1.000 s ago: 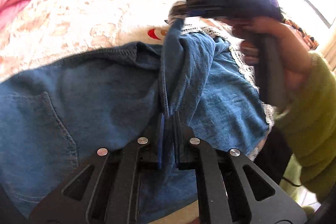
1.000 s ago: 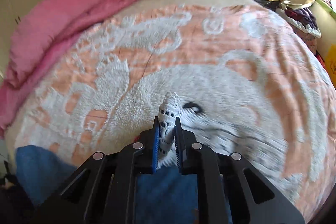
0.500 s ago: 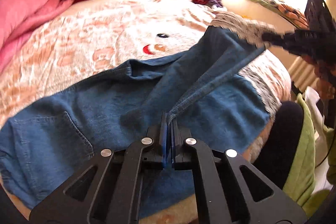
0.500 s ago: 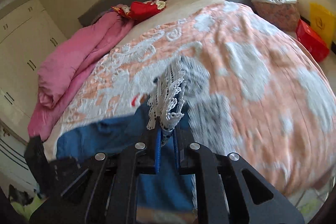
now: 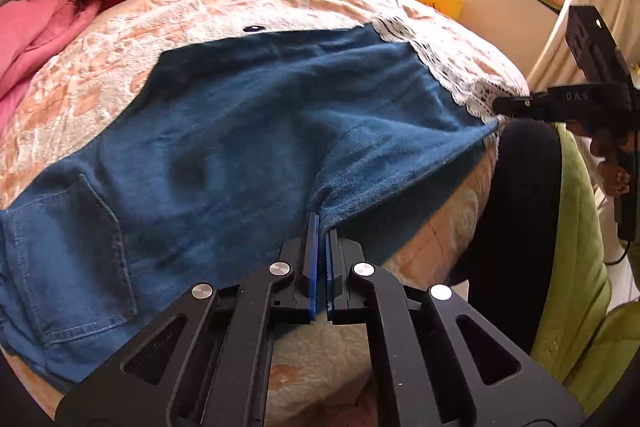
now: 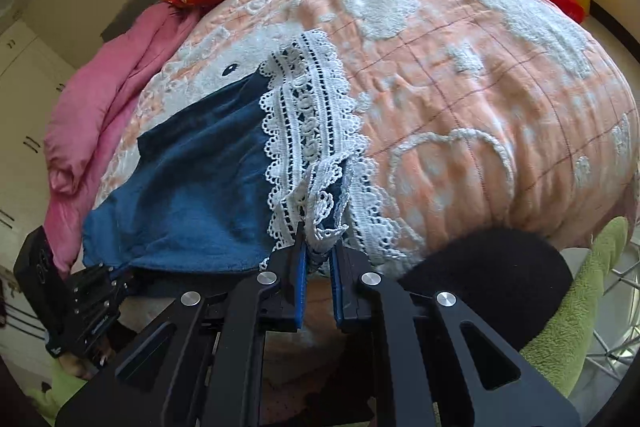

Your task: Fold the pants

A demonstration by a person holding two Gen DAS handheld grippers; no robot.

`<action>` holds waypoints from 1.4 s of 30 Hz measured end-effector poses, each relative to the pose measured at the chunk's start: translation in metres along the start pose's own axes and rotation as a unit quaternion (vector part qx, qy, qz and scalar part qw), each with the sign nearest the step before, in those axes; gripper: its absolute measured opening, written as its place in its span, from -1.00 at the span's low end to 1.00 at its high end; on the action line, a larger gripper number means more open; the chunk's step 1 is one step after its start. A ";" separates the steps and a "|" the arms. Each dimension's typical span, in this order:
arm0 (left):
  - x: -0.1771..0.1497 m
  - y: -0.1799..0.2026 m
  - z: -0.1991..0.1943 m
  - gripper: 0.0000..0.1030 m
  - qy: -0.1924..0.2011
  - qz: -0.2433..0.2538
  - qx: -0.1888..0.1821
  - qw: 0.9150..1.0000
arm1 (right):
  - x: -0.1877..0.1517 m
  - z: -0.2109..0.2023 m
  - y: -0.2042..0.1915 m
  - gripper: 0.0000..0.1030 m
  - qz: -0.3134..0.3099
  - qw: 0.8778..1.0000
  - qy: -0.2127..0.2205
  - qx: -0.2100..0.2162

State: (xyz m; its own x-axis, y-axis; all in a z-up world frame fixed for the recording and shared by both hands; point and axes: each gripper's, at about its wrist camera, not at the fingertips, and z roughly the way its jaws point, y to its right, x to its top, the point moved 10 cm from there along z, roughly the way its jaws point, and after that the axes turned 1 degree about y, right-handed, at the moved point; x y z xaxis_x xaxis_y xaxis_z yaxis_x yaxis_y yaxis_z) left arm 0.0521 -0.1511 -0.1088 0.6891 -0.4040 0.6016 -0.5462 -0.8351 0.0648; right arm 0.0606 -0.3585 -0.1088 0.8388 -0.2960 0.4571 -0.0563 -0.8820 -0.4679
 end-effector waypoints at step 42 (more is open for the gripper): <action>0.101 -0.143 0.028 0.14 0.004 -0.157 0.019 0.987 | 0.136 0.027 -0.015 -0.07 -0.096 0.995 0.038 0.012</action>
State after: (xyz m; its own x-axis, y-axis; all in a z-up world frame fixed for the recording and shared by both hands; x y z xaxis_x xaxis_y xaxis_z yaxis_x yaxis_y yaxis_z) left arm 0.2132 -0.0829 -0.0793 0.8182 -0.1197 0.5624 -0.2869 -0.9326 0.2189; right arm 0.1898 -0.3755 -0.0599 0.7890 -0.1501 0.5958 0.1155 -0.9162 -0.3838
